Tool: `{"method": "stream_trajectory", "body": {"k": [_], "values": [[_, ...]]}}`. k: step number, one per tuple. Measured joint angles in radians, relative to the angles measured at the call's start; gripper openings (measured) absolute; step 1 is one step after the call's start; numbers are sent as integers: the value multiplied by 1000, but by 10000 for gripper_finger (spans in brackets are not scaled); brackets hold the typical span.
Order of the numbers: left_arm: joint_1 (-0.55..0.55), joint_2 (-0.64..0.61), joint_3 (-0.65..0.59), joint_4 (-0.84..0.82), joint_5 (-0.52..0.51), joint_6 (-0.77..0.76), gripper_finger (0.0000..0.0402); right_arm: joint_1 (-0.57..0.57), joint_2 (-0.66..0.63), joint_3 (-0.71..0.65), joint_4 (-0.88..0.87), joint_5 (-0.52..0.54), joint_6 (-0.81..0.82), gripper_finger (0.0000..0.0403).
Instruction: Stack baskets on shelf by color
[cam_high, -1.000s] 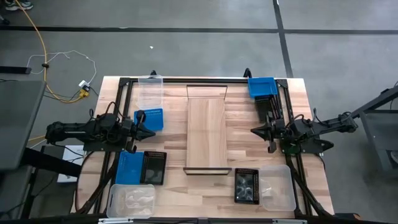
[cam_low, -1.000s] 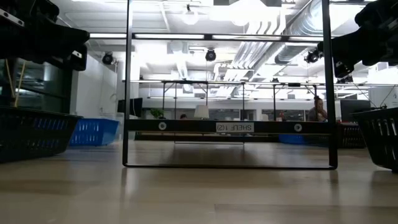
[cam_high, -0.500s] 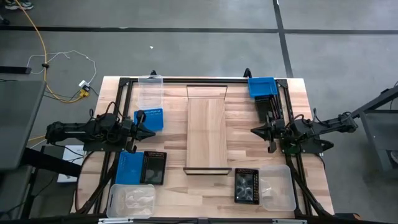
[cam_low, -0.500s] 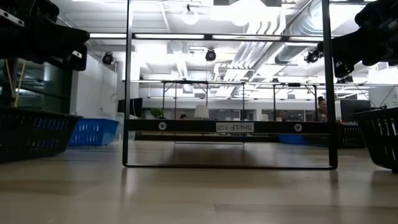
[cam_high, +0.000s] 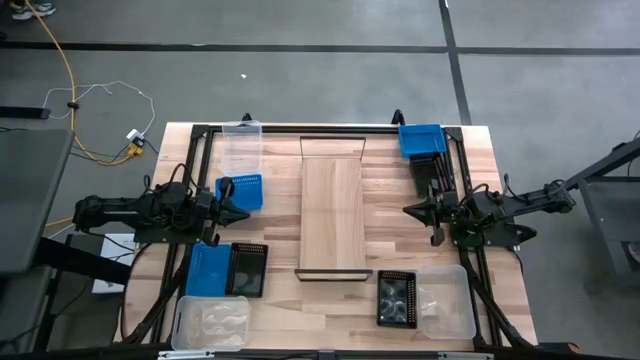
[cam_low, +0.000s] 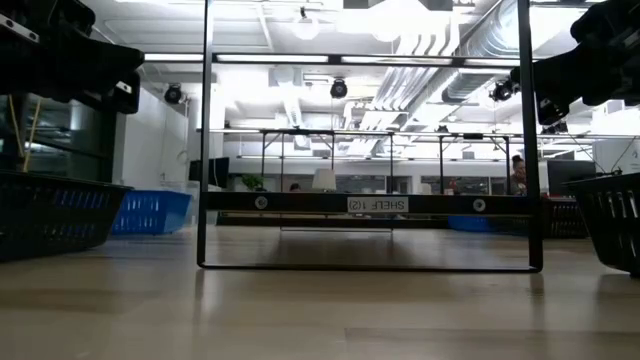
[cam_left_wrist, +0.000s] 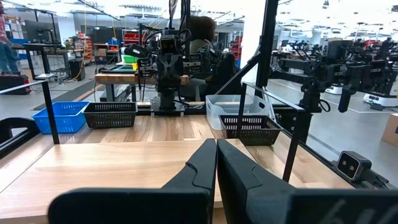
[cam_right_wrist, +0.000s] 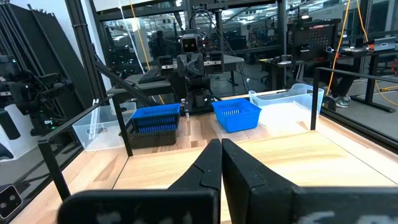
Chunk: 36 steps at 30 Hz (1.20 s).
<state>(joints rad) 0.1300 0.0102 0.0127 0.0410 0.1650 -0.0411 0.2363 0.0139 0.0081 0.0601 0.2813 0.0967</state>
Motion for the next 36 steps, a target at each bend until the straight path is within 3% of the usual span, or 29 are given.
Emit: {"method": "stream_trajectory", "body": {"k": [20, 22, 25, 28, 31, 36], "values": [[0, 0, 0, 0, 0, 0, 3, -1, 0, 0, 4, 16, -5, 0], [0, 0, 0, 0, 0, 0, 3, -1, 0, 0, 42, 6, 71, 0], [0, 0, 0, 0, 0, 0, 3, -1, 0, 0, 219, 10, 330, 0], [0, 0, 0, 0, 0, 0, 3, -1, 0, 0, 410, 150, 504, 0], [0, 0, 0, 0, 0, 0, 3, -1, -1, 4, 496, 243, 553, 0], [0, 0, 0, 0, 0, 0, 3, -1, 52, 65, 495, 275, 558, 0]]}}
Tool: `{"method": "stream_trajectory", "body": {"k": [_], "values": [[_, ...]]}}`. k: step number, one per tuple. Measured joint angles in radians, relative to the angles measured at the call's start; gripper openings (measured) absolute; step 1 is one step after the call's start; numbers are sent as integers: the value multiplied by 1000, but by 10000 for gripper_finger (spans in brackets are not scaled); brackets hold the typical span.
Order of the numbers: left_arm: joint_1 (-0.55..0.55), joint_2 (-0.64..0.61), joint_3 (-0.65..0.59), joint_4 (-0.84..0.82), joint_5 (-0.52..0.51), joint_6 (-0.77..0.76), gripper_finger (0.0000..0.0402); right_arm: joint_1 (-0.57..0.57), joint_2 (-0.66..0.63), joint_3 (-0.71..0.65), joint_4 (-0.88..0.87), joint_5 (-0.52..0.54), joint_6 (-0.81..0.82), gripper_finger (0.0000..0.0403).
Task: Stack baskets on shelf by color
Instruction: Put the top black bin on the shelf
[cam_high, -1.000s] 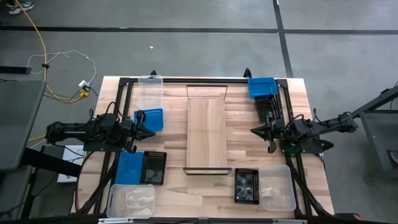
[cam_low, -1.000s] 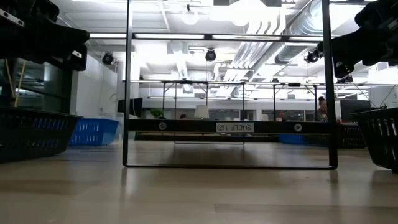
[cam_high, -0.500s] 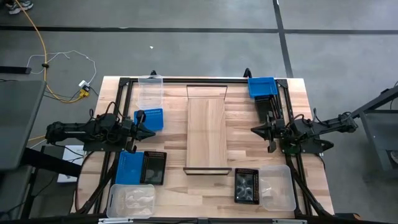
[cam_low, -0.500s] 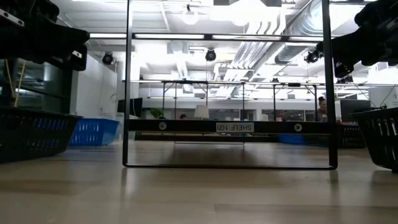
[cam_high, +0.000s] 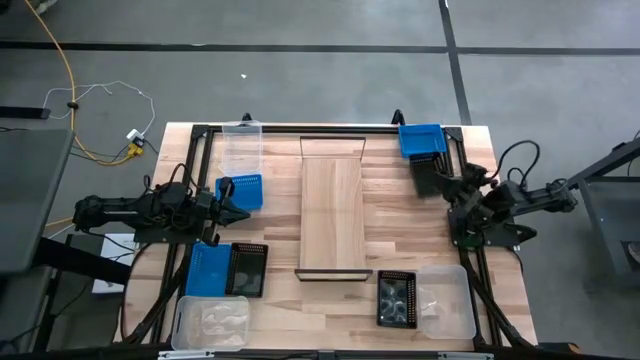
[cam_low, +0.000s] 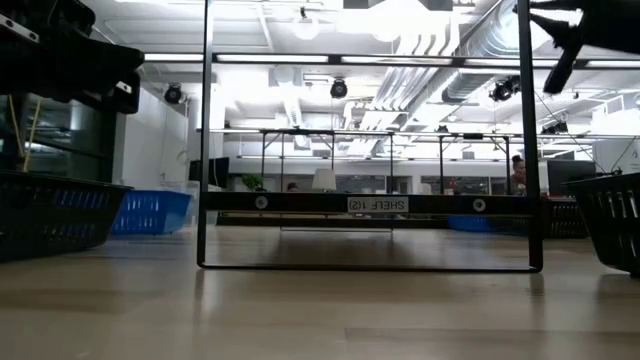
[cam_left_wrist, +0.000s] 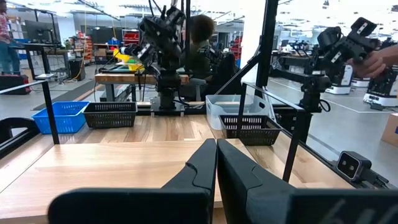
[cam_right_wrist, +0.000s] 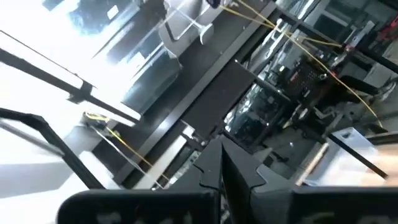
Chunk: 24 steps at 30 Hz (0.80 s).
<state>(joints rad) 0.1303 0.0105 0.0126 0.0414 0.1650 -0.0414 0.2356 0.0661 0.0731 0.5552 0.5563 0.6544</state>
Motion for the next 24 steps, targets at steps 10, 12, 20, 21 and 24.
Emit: {"method": "stream_trajectory", "body": {"k": [10, 12, 20, 21, 24], "values": [[0, 0, 0, 0, 0, 0, 3, -36, 329, 292, -246, 345, -62, 72], [0, 0, 0, 0, 0, 0, 3, -75, 387, 372, -466, 357, 65, 111], [0, 0, 0, 0, 0, 0, 3, -358, 703, 681, -1305, 36, 494, 237], [0, 0, 0, 0, 0, 0, 3, -397, 750, 709, -1359, -19, 496, 243], [0, 0, 0, 0, 0, 0, 3, -510, 888, 776, -1492, -128, 459, 248]]}}
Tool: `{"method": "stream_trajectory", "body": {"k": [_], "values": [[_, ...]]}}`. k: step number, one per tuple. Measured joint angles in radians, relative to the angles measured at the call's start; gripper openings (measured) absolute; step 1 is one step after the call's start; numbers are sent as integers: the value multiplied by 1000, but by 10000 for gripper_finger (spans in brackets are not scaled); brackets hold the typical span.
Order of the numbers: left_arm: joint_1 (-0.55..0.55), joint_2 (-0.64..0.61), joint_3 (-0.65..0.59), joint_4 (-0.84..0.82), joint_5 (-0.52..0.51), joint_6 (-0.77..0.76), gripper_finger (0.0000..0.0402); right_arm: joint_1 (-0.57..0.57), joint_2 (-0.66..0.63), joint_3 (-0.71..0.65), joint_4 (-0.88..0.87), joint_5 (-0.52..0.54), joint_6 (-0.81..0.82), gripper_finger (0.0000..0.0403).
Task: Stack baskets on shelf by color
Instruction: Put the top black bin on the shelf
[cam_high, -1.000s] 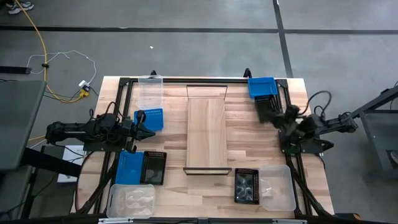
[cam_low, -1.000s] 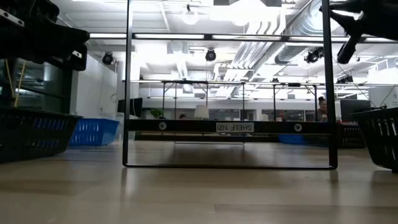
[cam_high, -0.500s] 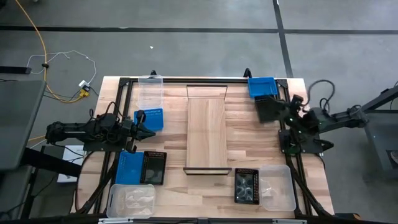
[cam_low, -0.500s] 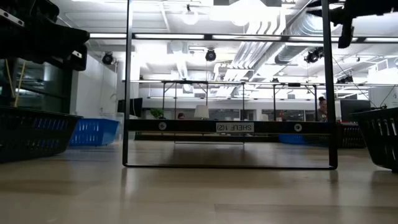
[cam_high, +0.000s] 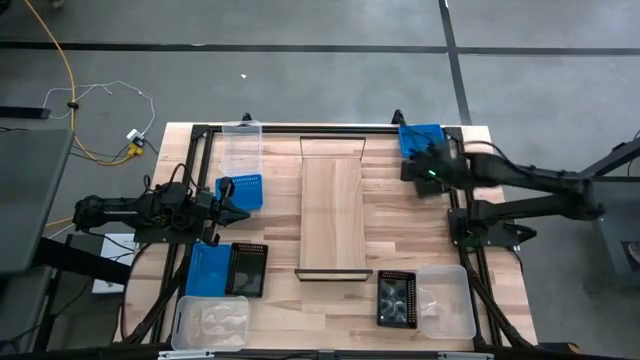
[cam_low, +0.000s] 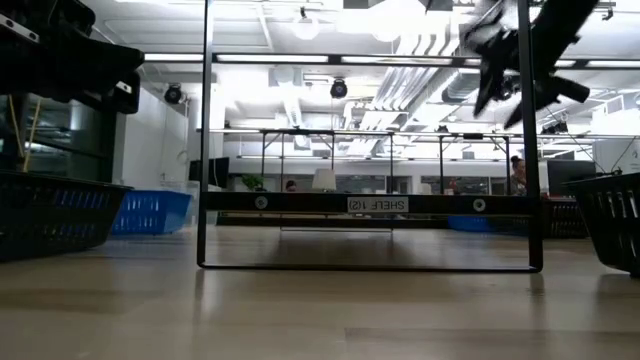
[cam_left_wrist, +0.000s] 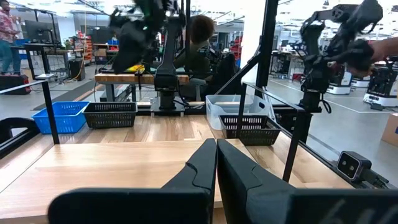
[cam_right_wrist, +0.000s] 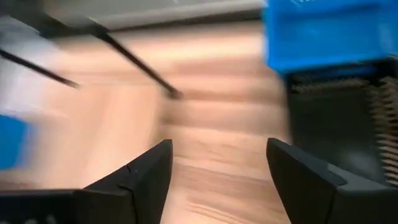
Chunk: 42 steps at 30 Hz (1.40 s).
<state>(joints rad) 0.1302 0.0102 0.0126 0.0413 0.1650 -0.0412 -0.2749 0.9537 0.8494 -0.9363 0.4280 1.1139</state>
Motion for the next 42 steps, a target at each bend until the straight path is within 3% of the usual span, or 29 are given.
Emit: {"method": "stream_trajectory", "body": {"k": [9, 22, 28, 37, 42], "values": [[0, 0, 0, 0, 0, 0, 3, -255, 318, 31, -63, -149, -229, 249], [0, 0, 0, 0, 0, 0, 3, -284, 563, 30, 39, -105, -285, 235], [0, 0, 0, 0, 0, 0, 3, -284, 604, 30, 46, -80, -281, 180], [0, 0, 0, 0, 0, 0, 3, -287, 610, 30, 41, -44, -284, 22], [0, 0, 0, 0, 0, 0, 3, -260, 552, 30, 21, -51, -274, 13]]}}
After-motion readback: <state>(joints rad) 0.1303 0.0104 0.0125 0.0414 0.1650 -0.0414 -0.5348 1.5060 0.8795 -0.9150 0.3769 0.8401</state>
